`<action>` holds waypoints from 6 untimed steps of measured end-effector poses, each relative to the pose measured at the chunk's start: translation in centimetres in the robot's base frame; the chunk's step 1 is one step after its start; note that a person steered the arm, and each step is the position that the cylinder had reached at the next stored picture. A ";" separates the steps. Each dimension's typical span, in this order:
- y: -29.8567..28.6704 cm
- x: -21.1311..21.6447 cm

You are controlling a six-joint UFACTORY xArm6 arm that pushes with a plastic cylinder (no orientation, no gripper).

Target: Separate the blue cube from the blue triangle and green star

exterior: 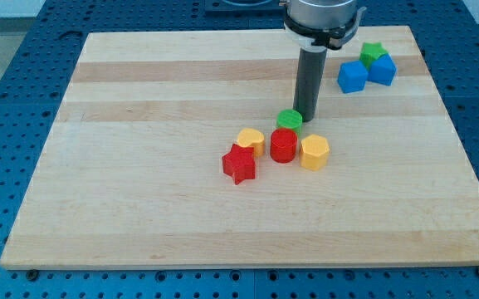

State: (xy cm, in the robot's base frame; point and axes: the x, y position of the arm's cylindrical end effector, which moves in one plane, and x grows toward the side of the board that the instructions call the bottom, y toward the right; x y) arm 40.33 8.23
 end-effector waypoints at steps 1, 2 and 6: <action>5.7 -1.0; 11.0 -4.0; 4.7 -9.5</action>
